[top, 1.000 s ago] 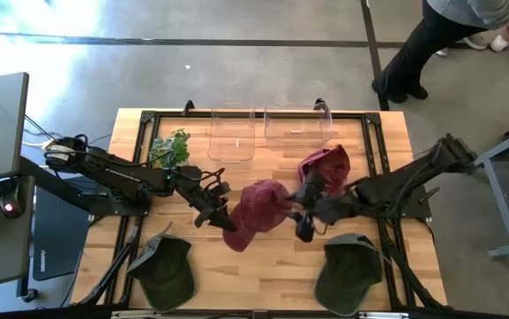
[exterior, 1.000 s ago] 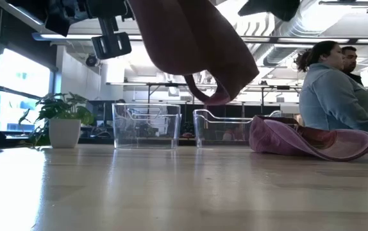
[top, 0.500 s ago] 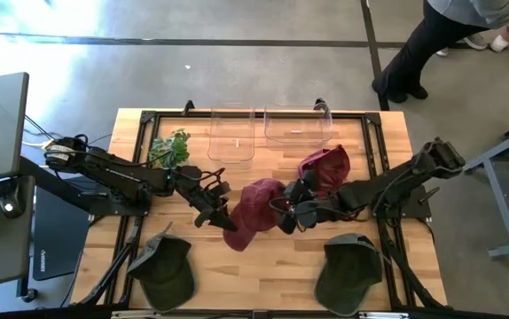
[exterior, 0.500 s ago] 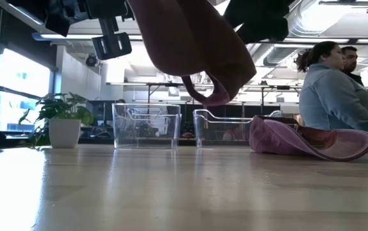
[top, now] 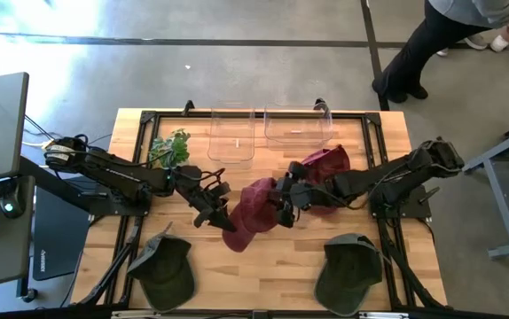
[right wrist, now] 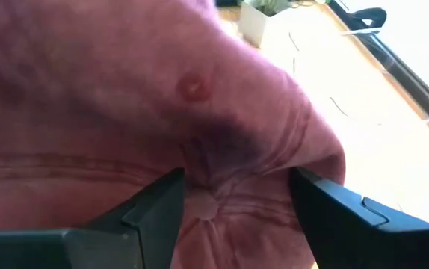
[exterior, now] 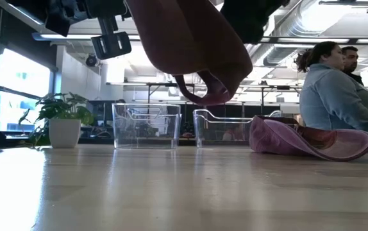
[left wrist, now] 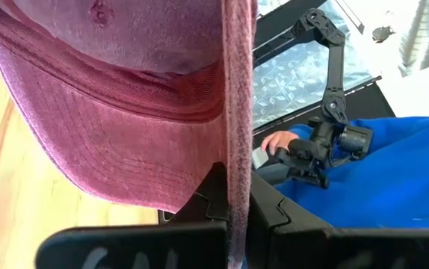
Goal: Pick & Place hat
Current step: Put the left red cap into the right transparent bin
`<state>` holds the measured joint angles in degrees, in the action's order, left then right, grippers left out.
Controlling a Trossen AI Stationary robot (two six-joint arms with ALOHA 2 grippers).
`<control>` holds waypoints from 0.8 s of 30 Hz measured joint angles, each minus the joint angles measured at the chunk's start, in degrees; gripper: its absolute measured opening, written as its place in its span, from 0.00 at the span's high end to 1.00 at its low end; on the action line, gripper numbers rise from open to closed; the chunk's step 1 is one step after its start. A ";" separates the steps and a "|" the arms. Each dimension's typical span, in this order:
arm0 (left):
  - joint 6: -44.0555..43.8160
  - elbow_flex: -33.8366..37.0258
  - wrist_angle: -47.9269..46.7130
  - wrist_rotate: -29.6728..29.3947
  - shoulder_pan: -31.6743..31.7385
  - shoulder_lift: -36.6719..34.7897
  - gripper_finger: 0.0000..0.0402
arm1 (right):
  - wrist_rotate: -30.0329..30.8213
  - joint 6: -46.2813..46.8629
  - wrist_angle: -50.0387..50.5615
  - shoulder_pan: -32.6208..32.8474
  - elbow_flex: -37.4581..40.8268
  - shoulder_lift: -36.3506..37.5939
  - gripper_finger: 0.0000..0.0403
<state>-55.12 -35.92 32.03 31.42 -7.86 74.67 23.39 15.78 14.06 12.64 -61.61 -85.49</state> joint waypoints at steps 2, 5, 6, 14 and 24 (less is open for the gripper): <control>-0.01 0.00 0.00 0.12 -0.02 0.01 1.00 | -2.23 -1.64 -3.79 -1.35 1.16 0.00 0.43; -0.19 0.00 0.00 1.01 0.00 0.01 1.00 | -5.32 -2.75 -10.75 -2.86 3.23 -0.02 0.48; -0.23 0.00 0.00 1.23 -0.02 0.01 1.00 | -5.98 -2.70 -13.06 -3.22 3.98 -0.02 0.50; -1.37 0.00 -1.03 2.62 -0.02 0.01 1.00 | -12.16 -1.66 -16.90 -4.40 5.79 0.29 0.95; 2.37 -3.99 -18.44 3.83 -0.02 -0.41 1.00 | -22.55 -2.99 -4.08 -4.45 5.82 6.46 0.98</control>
<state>-52.75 -39.91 13.59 35.24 -7.88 74.26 0.84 12.79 9.98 8.19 -55.79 -79.04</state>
